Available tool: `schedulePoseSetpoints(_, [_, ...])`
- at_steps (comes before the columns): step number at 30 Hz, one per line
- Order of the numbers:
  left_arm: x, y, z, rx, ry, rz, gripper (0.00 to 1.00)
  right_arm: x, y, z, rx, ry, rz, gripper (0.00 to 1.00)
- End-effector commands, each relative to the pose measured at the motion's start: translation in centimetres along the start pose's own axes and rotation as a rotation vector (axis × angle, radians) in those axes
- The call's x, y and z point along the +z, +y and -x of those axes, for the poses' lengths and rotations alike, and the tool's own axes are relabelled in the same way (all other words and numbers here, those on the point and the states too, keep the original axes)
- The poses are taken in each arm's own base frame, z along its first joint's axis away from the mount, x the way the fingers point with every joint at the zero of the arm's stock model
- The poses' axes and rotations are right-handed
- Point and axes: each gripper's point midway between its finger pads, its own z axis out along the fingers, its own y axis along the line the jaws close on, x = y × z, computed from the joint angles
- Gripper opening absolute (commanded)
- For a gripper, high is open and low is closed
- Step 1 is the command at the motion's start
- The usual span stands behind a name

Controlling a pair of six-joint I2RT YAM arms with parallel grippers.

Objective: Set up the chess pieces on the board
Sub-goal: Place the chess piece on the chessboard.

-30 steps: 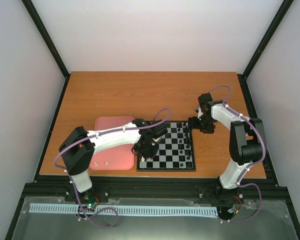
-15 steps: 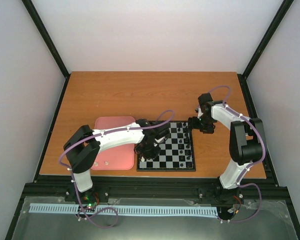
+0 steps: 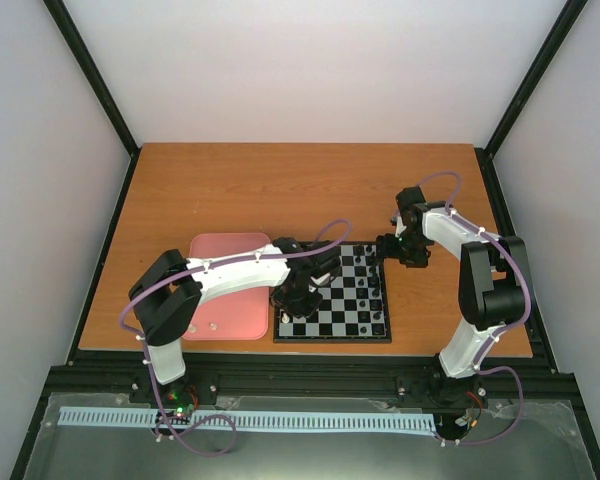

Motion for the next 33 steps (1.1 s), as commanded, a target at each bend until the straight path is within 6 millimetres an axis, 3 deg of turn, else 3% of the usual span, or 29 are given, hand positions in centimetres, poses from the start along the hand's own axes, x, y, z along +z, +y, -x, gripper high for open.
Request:
schedulePoseSetpoints(1, [0.2,-0.6,0.2,0.04,-0.002,0.002,0.06,0.2,0.3,0.1,-0.008,-0.003,0.002,1.0])
schedulePoseSetpoints(13, [0.2,-0.3,-0.7,0.045,0.014,0.003,0.12,0.2,0.3,0.0,-0.008,-0.002,0.004,1.0])
schedulePoseSetpoints(25, [-0.1,-0.3,0.1,0.043,-0.018,0.013,0.19,0.1,0.3,0.1,-0.009,-0.005,0.004,1.0])
schedulePoseSetpoints(29, [-1.4,-0.3,0.4,0.045,-0.045,0.014,0.2,0.1,0.3,0.1,-0.009,-0.005,0.005,1.0])
schedulePoseSetpoints(33, [-3.6,-0.7,1.0,0.05,-0.097,-0.009,0.28,-0.1,0.4,0.2,-0.01,-0.009,0.008,1.0])
